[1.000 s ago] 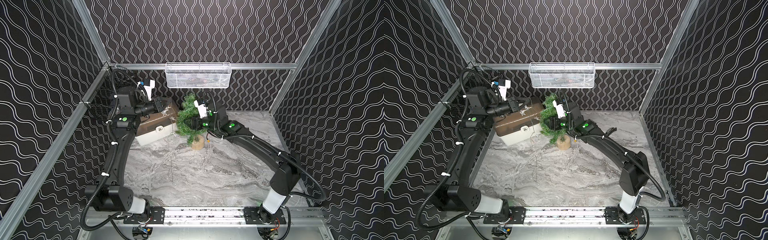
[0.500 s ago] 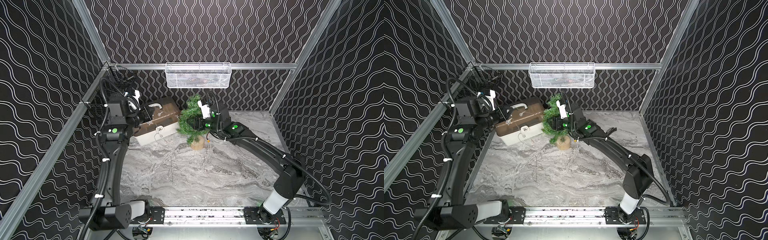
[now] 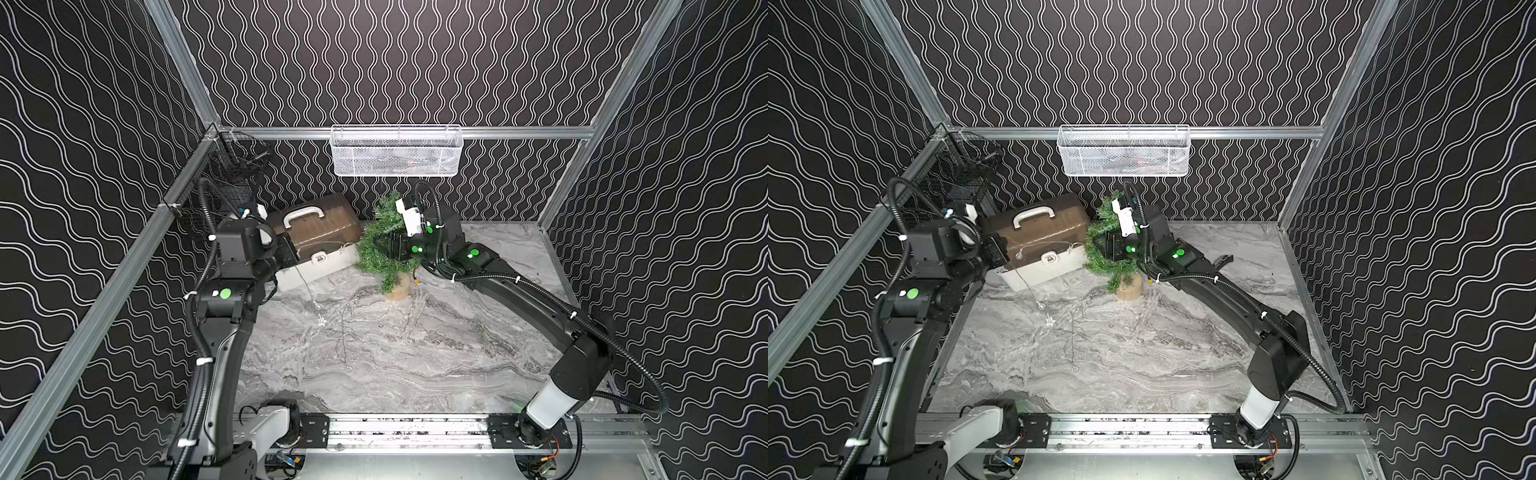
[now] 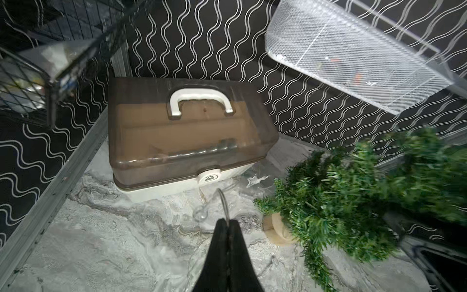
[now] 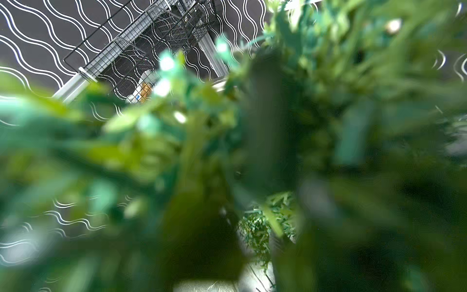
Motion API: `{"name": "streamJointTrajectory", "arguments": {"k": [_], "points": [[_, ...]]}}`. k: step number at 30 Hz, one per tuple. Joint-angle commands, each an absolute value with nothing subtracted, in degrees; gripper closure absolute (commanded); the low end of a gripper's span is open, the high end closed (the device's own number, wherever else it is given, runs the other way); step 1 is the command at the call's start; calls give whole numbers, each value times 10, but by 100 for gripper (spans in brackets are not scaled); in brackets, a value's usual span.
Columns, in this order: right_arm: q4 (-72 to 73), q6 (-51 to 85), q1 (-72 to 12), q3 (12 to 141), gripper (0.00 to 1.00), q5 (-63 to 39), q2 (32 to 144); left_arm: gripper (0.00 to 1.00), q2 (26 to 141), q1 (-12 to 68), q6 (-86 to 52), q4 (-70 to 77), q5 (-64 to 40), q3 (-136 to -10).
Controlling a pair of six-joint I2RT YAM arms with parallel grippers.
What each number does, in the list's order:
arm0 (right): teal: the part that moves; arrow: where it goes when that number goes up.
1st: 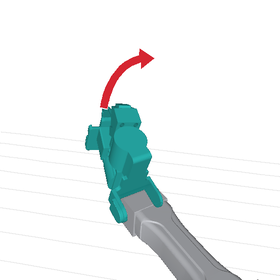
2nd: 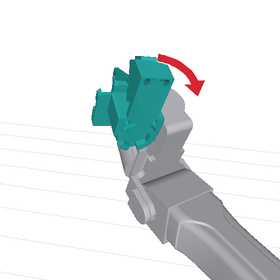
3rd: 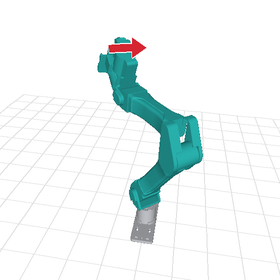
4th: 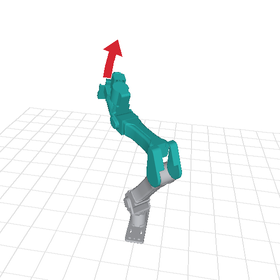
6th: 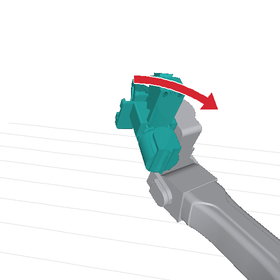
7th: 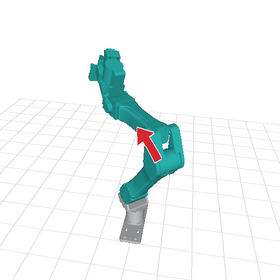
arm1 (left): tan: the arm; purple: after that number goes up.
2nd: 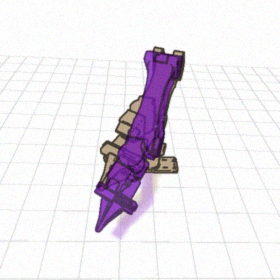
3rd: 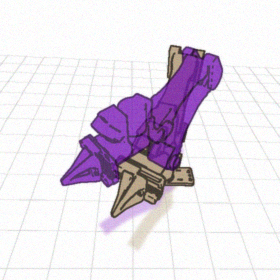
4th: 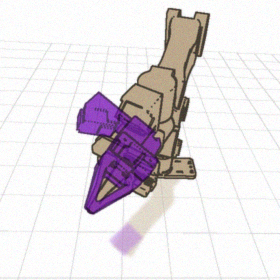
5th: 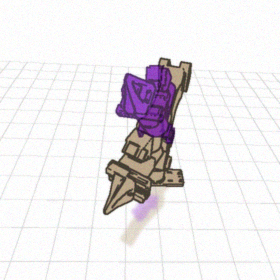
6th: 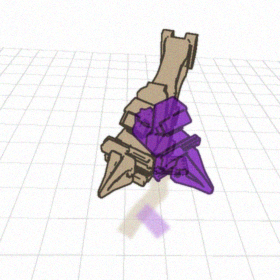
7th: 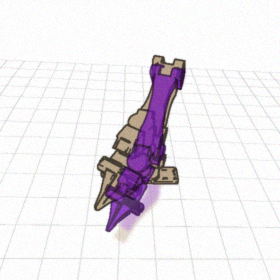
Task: Remove string lights from the small christmas tree
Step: Remove the light string from the Christmas tree.
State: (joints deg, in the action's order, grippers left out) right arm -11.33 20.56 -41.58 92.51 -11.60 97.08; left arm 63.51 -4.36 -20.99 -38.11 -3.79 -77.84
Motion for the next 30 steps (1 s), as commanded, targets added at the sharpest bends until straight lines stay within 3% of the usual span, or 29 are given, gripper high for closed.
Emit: {"name": "streamJointTrajectory", "arguments": {"k": [1,14,19,30], "points": [[-120,208,-419,932,42,-135,964,100,657,-43,-221,-337,-35,-769],[-172,203,-436,882,41,-184,884,100,656,-23,-258,-245,-69,-633],[-190,193,-436,854,41,-157,847,100,636,24,-230,-284,-4,-614],[-190,192,-414,770,40,-91,774,100,563,24,-232,-433,177,-703]]}}
